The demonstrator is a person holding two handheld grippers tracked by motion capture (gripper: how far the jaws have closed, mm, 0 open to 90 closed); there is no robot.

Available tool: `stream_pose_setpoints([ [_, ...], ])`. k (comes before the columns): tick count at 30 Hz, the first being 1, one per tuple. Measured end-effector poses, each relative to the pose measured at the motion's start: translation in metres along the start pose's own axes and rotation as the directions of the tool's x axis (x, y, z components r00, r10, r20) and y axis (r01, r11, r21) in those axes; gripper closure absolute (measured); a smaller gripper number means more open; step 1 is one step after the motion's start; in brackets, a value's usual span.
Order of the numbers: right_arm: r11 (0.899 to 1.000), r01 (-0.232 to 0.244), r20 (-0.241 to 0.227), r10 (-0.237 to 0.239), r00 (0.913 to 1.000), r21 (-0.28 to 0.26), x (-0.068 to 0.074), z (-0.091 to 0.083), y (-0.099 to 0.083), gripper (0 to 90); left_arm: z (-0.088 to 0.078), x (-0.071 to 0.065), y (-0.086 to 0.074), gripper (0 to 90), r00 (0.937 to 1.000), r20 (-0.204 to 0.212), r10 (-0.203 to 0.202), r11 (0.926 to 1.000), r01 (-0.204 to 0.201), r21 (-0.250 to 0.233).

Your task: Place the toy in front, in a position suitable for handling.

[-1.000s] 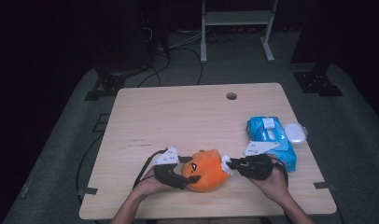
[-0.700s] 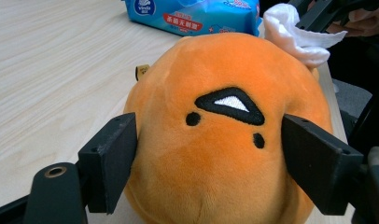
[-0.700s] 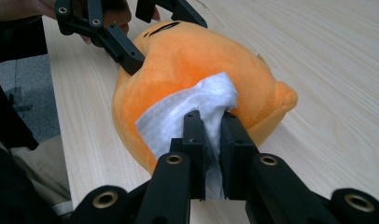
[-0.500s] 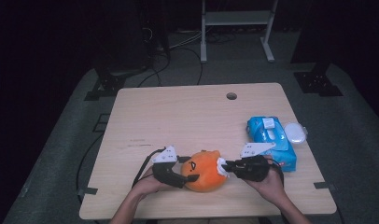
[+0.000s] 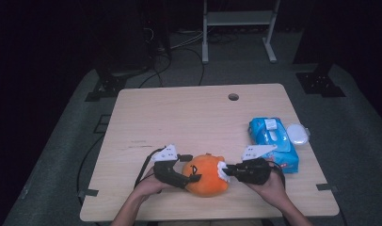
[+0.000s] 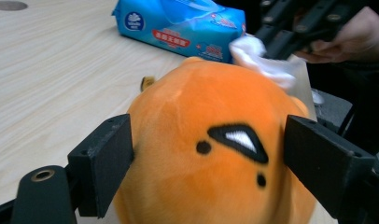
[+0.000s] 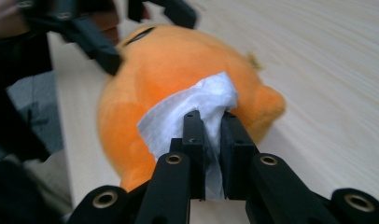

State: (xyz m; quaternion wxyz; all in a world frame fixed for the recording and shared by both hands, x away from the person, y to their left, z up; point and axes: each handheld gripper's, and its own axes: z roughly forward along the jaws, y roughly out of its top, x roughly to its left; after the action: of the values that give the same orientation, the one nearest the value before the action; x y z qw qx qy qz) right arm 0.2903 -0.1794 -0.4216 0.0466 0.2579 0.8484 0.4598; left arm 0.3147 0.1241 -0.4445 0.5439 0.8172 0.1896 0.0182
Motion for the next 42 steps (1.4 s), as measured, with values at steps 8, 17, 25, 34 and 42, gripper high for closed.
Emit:
stream_pose_setpoints([
  [8, 1.0, 0.013, 0.025, -0.013, 0.9996, -0.007, 0.002, 0.0, 0.002, 81.3, 0.003, -0.006, -0.003, 29.3, 0.9969, -0.008, 0.078, 0.9958, -0.077, 0.048],
  [17, 0.996, -0.087, 0.066, 0.089, 0.9939, -0.035, -0.023, 0.002, -0.002, 81.2, 0.001, -0.004, -0.006, 28.2, 0.9951, 0.007, 0.098, 0.9943, -0.099, 0.041],
  [25, 1.0, -0.01, -0.026, 0.01, 0.9996, -0.007, 0.003, -0.002, -0.003, 81.3, -0.004, 0.003, -0.008, 26.8, 0.9984, -0.016, 0.054, 0.9978, -0.053, 0.039],
  [34, 0.999, -0.012, 0.017, 0.013, 0.9998, -0.03, 0.002, 0.006, 0.003, 81.0, -0.006, 0.002, -0.006, 24.7, 0.9981, -0.006, 0.061, 0.9973, -0.06, 0.041],
  [42, 0.999, -0.045, 0.026, 0.046, 0.9986, -0.03, -0.006, 0.004, 0.0, 81.0, -0.005, 0.002, -0.007, 25.8, 0.9977, -0.024, 0.063, 0.9969, -0.061, 0.049],
])
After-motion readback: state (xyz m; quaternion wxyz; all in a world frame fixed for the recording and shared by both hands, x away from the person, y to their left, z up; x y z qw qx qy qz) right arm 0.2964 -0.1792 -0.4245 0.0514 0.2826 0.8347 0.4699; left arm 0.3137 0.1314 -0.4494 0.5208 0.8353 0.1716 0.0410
